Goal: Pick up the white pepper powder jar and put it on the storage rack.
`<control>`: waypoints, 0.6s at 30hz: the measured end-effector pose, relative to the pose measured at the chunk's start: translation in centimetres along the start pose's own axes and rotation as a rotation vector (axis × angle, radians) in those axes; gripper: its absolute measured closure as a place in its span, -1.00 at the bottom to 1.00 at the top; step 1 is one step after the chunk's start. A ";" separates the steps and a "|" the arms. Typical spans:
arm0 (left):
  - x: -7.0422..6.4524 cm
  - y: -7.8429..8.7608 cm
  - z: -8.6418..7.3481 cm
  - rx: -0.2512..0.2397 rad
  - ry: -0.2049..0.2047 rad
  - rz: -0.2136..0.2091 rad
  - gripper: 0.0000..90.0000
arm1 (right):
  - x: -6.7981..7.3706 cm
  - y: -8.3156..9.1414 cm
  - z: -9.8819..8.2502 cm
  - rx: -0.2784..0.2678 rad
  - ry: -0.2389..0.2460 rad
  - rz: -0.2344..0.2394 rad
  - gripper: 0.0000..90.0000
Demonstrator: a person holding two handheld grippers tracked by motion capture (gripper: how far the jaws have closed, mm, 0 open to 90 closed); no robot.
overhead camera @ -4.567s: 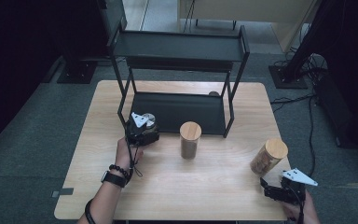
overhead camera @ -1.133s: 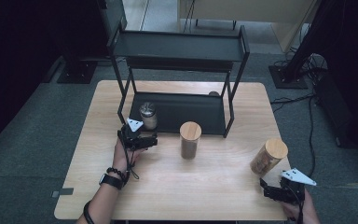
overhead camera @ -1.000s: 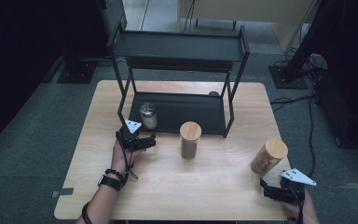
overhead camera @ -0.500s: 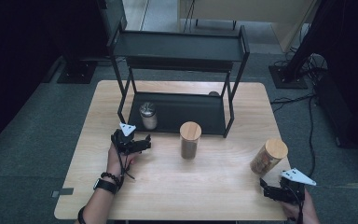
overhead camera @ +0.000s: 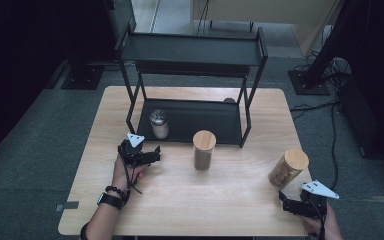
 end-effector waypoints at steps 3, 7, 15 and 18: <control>0.2 0.2 -0.1 -0.001 0.000 0.000 -1.00 | 0.0 0.0 0.0 0.000 0.001 -0.001 -0.91; 0.4 0.4 -0.2 0.001 -0.002 -0.004 -1.00 | 0.0 0.0 0.0 0.001 0.000 -0.002 -0.91; 1.0 1.1 -0.5 0.007 -0.016 0.001 -1.00 | 0.0 0.0 0.0 0.001 0.000 -0.001 -0.91; 1.3 1.4 -0.6 0.008 -0.018 0.006 -1.00 | 0.0 0.0 0.0 0.000 0.001 -0.001 -0.91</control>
Point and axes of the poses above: each handheld gripper's, and its own axes: y roughly backward along the jaws, z roughly out of its top, x roughly to its left, the point moved 6 cm from there along -y, roughly forward along the jaws, and after that the axes turned 13 degrees about -x, right-handed, at the moved point
